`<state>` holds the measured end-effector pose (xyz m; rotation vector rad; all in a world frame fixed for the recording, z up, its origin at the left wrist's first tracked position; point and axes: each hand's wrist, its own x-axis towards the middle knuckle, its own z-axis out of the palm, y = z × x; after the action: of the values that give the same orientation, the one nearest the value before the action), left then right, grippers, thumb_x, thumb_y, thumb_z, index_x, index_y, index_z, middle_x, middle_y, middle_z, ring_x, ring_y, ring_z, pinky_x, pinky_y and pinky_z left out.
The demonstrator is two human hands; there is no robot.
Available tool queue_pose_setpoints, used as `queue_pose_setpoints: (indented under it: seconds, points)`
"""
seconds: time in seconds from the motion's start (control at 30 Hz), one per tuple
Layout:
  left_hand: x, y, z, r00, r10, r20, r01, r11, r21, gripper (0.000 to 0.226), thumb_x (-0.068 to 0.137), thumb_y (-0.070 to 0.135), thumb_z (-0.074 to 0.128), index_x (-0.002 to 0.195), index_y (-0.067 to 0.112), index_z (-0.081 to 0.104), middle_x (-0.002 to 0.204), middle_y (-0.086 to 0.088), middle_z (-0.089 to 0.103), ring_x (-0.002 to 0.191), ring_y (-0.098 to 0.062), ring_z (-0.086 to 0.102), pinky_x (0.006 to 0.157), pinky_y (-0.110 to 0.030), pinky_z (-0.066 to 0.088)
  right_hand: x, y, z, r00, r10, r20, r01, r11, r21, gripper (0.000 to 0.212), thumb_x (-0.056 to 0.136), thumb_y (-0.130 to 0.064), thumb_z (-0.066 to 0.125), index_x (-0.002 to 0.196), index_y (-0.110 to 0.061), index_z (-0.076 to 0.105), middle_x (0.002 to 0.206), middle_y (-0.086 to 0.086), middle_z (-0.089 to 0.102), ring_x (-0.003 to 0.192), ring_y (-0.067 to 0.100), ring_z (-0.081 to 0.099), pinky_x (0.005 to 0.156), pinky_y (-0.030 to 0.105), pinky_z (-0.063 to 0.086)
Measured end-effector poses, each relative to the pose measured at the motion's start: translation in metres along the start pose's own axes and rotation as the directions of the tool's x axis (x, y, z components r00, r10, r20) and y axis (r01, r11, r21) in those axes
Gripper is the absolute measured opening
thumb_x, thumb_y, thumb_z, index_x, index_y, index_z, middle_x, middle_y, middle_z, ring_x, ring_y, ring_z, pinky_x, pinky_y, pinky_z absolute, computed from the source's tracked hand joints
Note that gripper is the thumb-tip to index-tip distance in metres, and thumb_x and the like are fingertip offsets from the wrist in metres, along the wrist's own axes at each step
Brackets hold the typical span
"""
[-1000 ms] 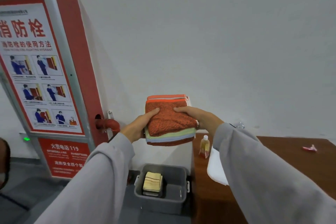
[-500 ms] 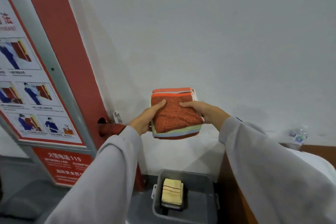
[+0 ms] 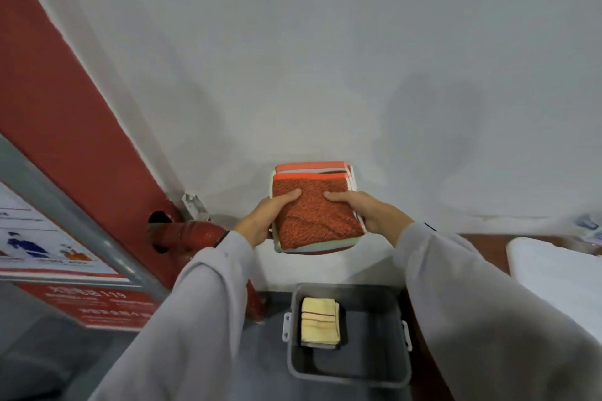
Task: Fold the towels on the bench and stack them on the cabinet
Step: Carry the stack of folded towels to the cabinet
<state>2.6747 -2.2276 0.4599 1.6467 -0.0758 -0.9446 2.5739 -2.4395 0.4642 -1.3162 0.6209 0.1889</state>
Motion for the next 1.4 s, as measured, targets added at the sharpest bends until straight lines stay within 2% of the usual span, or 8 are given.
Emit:
queue_pose_setpoints:
  seconds: [0.13,0.37,0.53,0.7,1.0,1.2,1.3,1.4]
  points:
    - [0.046,-0.035,0.006,0.998,-0.064,0.02,0.063,0.998,0.008,0.076,0.062,0.069,0.085,0.124,0.028,0.068,0.109,0.002,0.078,0.102,-0.024,0.075,0.102,-0.049,0.053,0.039,0.037,-0.019,0.999,0.047,-0.028,-0.047,0.999,0.017,0.05,0.081,-0.027,0.085,0.125,-0.012,0.068,0.113,0.009,0.077,0.106,0.029,0.073,0.101,0.047,0.055]
    - [0.121,-0.121,0.026,0.994,-0.096,0.047,0.098,0.995,-0.033,0.08,0.059,0.068,0.087,0.125,0.028,0.067,0.109,0.001,0.078,0.103,-0.025,0.074,0.102,-0.049,0.053,0.1,0.128,-0.056,0.993,0.11,-0.032,-0.108,0.993,0.057,0.074,0.06,-0.032,0.093,0.127,-0.013,0.068,0.115,0.01,0.076,0.107,0.031,0.073,0.103,0.05,0.054]
    - [0.171,-0.206,0.038,0.992,-0.117,0.045,0.121,0.986,-0.118,0.09,0.051,0.063,0.094,0.128,0.025,0.067,0.117,-0.005,0.076,0.107,-0.029,0.073,0.105,-0.051,0.051,0.137,0.204,-0.075,0.987,0.157,-0.023,-0.154,0.983,0.1,0.067,0.068,-0.028,0.093,0.128,-0.012,0.066,0.116,0.013,0.075,0.106,0.035,0.073,0.101,0.052,0.054]
    - [0.205,-0.287,0.043,0.994,-0.096,0.053,0.104,0.975,-0.195,0.061,0.077,0.035,0.087,0.131,0.015,0.066,0.118,-0.012,0.075,0.109,-0.032,0.072,0.104,-0.049,0.052,0.173,0.287,-0.082,0.985,0.172,-0.023,-0.167,0.977,0.136,0.046,0.084,-0.019,0.083,0.126,-0.012,0.066,0.113,0.014,0.076,0.103,0.034,0.074,0.096,0.049,0.057]
    - [0.29,-0.451,0.041,0.996,-0.088,0.004,0.087,0.979,-0.183,0.063,0.074,0.04,0.088,0.129,0.018,0.067,0.116,-0.011,0.076,0.107,-0.032,0.073,0.101,-0.051,0.054,0.263,0.452,-0.092,0.982,0.19,0.004,-0.188,0.97,0.152,0.042,0.088,-0.018,0.079,0.127,-0.012,0.066,0.115,0.015,0.075,0.105,0.035,0.073,0.097,0.051,0.056]
    - [0.358,-0.56,0.049,0.99,-0.027,-0.137,0.005,0.987,-0.16,0.038,0.084,0.028,0.083,0.117,0.015,0.071,0.107,-0.008,0.078,0.096,-0.026,0.075,0.082,-0.037,0.06,0.338,0.569,-0.111,0.988,0.154,-0.011,-0.151,0.98,0.128,0.045,0.085,-0.021,0.083,0.126,-0.011,0.067,0.112,0.014,0.076,0.102,0.034,0.074,0.098,0.052,0.056]
    - [0.394,-0.614,0.051,0.976,0.043,-0.213,-0.061,0.995,-0.077,0.037,0.083,0.029,0.084,0.116,0.016,0.071,0.109,-0.009,0.077,0.096,-0.025,0.075,0.087,-0.039,0.06,0.371,0.623,-0.117,0.991,0.133,-0.034,-0.128,0.985,0.112,0.047,0.083,-0.024,0.084,0.125,-0.012,0.067,0.11,0.012,0.077,0.1,0.032,0.075,0.096,0.049,0.057]
    - [0.418,-0.653,0.057,0.947,0.126,-0.296,-0.102,0.99,0.097,0.027,0.092,0.027,0.076,0.11,0.007,0.072,0.107,-0.008,0.076,0.087,-0.019,0.071,0.07,-0.022,0.053,0.405,0.673,-0.121,0.987,0.131,-0.09,-0.12,0.985,0.121,0.052,0.08,-0.026,0.086,0.126,-0.01,0.067,0.11,0.012,0.077,0.1,0.032,0.075,0.097,0.049,0.057]
